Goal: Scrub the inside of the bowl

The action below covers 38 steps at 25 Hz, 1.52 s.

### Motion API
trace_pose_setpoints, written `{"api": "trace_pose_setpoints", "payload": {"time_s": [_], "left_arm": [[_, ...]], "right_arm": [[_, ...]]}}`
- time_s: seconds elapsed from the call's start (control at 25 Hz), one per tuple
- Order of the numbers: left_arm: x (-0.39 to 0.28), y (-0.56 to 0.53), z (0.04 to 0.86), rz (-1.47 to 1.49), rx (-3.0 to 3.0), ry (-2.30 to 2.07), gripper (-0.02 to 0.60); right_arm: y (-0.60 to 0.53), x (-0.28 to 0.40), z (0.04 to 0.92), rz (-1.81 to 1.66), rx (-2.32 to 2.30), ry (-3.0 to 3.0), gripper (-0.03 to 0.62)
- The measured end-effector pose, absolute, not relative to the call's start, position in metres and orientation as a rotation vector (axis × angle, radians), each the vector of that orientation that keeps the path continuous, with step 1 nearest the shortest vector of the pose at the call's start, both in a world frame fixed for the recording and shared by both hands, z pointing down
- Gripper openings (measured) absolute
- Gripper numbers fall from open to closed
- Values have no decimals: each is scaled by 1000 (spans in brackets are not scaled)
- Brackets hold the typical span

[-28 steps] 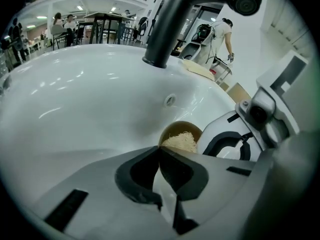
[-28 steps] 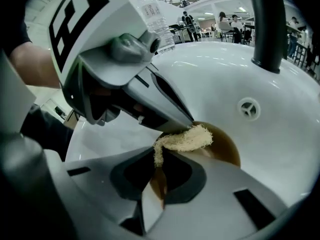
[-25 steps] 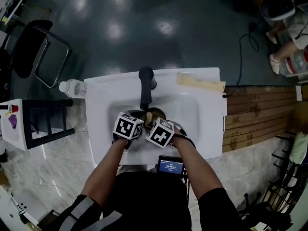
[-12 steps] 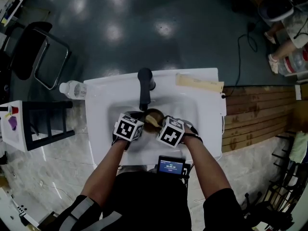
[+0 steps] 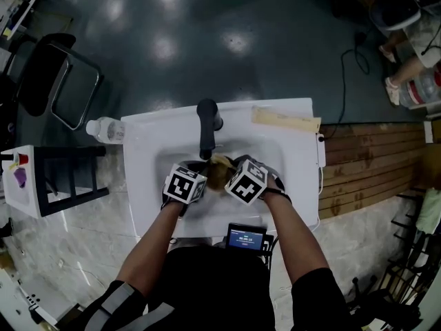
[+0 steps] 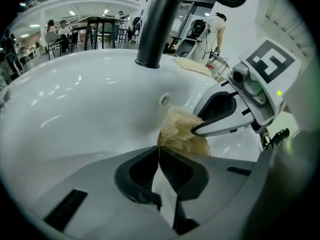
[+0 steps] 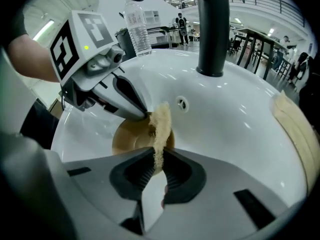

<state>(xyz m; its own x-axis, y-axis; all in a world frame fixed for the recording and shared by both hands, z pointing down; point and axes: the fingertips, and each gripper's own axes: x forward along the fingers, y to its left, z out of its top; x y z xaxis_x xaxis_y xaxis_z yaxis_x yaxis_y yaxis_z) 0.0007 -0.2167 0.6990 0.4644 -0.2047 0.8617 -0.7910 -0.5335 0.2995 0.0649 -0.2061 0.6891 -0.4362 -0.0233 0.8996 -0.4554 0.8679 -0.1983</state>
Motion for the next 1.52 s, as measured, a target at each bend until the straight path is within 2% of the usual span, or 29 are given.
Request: {"api": "trace_pose_setpoints", "payload": {"time_s": [0.76,1.08,1.52], "left_arm": [[-5,-221,693,916,1938,-850,15],[-5,-223,675,787,1927,-813,78],[-17,-215,623,669,2070,-820,78]], "right_arm": [[-210,56,686,624,431,-2078,41],[-215,61,661,715,482,-2140,41],[-204,79,616,847,671,-2217,41]]}}
